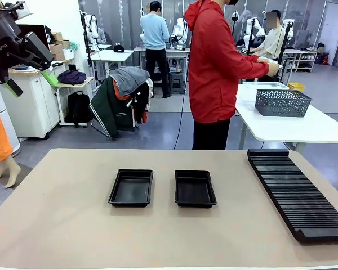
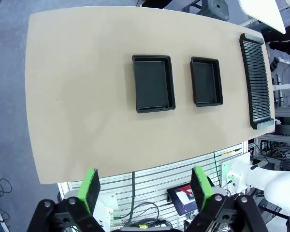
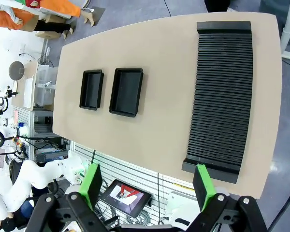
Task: Inspect and transfer BCBs to ESD trays.
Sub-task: Pick up the Blank PCB from the PCB Rack and place it in the left ESD tray.
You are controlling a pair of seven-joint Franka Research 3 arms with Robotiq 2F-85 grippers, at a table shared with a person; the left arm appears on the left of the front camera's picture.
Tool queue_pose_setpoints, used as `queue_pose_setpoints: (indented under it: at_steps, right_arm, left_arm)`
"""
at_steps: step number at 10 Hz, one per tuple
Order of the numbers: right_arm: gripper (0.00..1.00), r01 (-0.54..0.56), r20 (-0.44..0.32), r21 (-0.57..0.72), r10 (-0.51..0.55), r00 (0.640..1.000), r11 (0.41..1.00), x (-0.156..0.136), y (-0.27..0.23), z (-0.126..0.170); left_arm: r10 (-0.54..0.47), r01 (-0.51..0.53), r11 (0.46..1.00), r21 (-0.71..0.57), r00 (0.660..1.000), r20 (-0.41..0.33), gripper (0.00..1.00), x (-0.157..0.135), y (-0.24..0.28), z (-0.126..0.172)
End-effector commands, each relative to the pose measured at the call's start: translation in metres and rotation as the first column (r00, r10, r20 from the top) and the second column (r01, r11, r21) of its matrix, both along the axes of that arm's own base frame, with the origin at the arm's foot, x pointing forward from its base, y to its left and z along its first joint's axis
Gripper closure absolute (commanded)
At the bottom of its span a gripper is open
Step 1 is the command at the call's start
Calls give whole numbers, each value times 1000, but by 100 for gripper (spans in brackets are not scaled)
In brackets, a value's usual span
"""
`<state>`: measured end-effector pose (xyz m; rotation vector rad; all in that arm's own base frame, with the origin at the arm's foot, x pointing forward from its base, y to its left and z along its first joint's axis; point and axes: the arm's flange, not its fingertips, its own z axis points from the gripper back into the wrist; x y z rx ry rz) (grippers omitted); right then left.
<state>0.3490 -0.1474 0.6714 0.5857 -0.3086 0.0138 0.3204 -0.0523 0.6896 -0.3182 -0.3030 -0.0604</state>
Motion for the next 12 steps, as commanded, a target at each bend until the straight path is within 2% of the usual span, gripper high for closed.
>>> queue_pose_setpoints:
  at_steps: [1,12]
  right_arm:
    - [0,0,0,0,0,1000,1000,0,0,0]
    - [0,0,0,0,0,1000,1000,0,0,0]
  left_arm:
    - [1,-1,1000,0,1000,0,0,0,0,-1]
    - [1,-1,1000,0,1000,0,0,0,0,-1]
